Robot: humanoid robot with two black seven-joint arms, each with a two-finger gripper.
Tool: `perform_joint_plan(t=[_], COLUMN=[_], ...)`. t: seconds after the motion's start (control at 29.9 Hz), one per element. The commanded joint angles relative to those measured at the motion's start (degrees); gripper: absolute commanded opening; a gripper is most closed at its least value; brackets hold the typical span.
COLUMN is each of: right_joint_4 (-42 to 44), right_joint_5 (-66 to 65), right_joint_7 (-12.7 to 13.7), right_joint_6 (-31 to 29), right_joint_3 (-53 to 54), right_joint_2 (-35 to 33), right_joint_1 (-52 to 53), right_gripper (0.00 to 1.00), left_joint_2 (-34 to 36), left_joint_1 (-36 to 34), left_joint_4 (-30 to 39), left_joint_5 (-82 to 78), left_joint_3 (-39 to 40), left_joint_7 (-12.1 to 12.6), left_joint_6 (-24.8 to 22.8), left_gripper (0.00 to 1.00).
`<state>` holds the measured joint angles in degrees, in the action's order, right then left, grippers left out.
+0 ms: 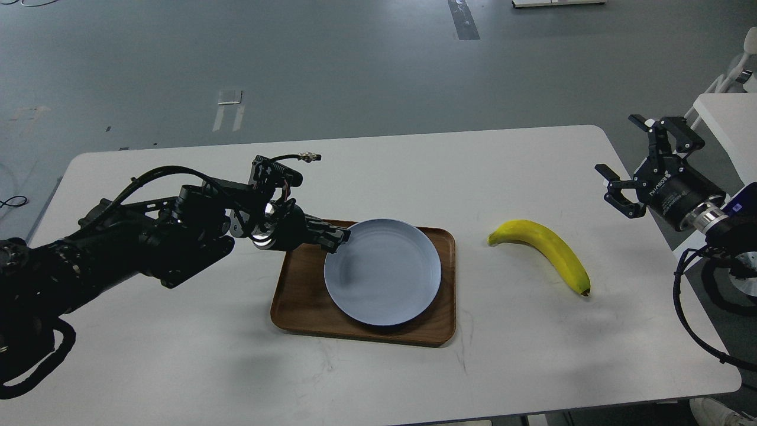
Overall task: Place banana on plate with both arms
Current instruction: 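Lower the plate onto the tray, release, and raise the left gripper, then reach the right gripper to the yellow banana and grasp it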
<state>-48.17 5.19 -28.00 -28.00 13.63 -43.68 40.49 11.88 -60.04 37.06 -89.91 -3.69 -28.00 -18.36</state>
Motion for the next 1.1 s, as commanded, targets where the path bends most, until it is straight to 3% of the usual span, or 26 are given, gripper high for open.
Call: perform_joint_plan(t=[0.0,0.03,0.1,0.23,0.4,0.53,0.7,0.9,1.07], right_joint_4=[0.00,0.00,0.00,0.00,0.00,0.00,0.00,-0.34,-0.52], right_joint_5=[0.00,0.09,0.00,0.00,0.00,-0.87,-6.57,-23.25,-37.66], right_joint_7=[0.00,0.00,0.00,0.00,0.00,0.00,0.00,0.00,0.00], right_joint_6=[0.00,0.00,0.00,0.00,0.00,0.00,0.00,0.00,0.00], right_joint_3=[0.00,0.00,0.00,0.00,0.00,0.00,-0.09,0.00,-0.09], right_joint_2=[-0.26,-0.26,-0.35,-0.35,-0.44,-0.35,-0.44,-2.02,-3.34], right_joint_1=[-0.15,-0.15,-0.15,-0.15,-0.15,-0.24,-0.15,0.73,3.79], right_gripper=[1.00,1.00,1.00,1.00,1.00,1.00,1.00,1.00,1.00], left_joint_2=[-0.19,-0.19,-0.19,-0.02,1.74,4.02,8.23,10.88,11.58], left_joint_1=[0.01,0.01,-0.16,-0.69,-1.04,-0.17,3.69,13.09,17.32], left_joint_4=[-0.15,-0.15,-0.15,0.03,0.38,1.17,3.19,3.54,3.37], left_joint_5=[0.26,0.43,0.70,2.27,19.99,53.96,73.35,76.90,77.16], left_joint_3=[0.00,0.00,0.00,0.26,1.84,3.16,5.52,23.52,29.43], left_joint_7=[0.00,0.00,0.00,0.00,0.00,0.00,0.00,0.00,0.00], left_joint_6=[-0.10,-0.10,-0.10,-0.18,-0.18,-0.45,-0.45,-1.15,-5.45], left_gripper=[0.36,0.59,0.82,0.96,0.98,0.98,0.98,0.98,0.98])
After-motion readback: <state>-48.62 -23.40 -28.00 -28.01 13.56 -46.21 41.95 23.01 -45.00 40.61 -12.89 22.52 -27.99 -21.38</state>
